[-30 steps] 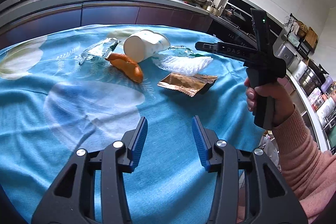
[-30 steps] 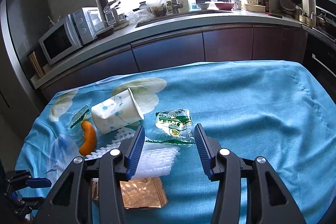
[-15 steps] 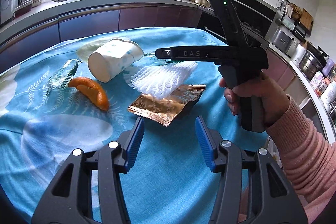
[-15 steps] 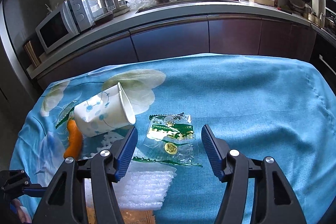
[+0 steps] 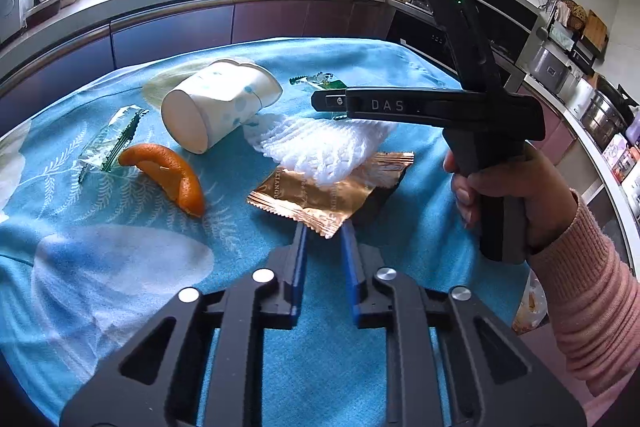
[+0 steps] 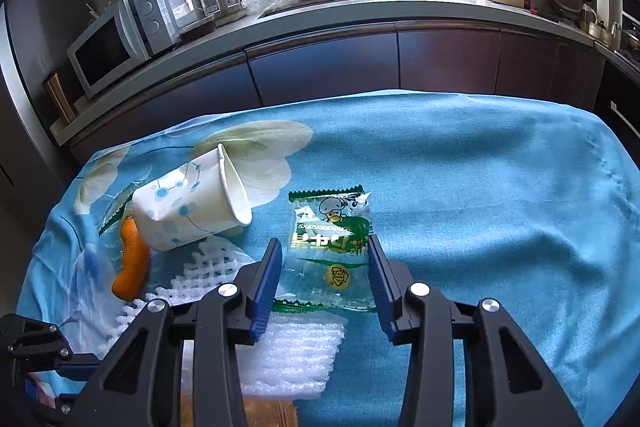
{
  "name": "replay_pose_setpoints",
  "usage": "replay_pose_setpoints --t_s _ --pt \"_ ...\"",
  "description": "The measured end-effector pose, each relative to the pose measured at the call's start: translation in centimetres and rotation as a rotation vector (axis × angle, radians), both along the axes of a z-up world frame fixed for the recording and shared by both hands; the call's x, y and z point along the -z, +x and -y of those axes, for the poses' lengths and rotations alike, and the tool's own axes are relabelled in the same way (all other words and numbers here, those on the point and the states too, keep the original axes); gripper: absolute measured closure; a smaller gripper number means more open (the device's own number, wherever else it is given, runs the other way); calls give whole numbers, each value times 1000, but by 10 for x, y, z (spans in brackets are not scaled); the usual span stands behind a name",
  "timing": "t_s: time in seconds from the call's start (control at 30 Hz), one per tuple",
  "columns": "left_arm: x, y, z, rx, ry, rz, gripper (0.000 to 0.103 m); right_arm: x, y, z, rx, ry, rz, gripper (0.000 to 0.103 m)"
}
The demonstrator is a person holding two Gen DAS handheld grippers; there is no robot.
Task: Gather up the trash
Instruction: 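Grasp the green snack packet with the right tool while the left tool grasps the gold wrapper, then carry the snack packet and gold wrapper over the teal bin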
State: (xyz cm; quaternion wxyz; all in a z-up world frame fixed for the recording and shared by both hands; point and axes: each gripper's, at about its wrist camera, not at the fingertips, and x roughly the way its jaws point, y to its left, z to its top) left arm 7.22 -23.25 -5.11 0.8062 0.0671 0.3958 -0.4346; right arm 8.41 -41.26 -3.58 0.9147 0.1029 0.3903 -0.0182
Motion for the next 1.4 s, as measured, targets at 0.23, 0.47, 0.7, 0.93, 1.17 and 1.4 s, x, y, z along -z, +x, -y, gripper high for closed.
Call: replay_pose_setpoints --t_s 0.23,0.47,0.7,0.93,1.17,1.4 --pt "-2 4 -8 -13 -20 -1 92 -4 -14 2 -5 40 22 63" --pt "3 2 -17 -46 -16 -13 69 4 -29 -3 -33 124 11 63" --pt "6 11 -24 -80 -38 -59 85 4 -42 -14 -68 163 14 63" --pt "6 15 -36 -106 -53 -83 99 0 -51 -18 -65 166 32 63" --pt "-10 0 -70 -132 -49 -12 101 -8 -64 -13 -42 167 64 63" --pt "-26 -10 -120 -196 -82 17 101 -31 -75 -26 -69 147 132 63"
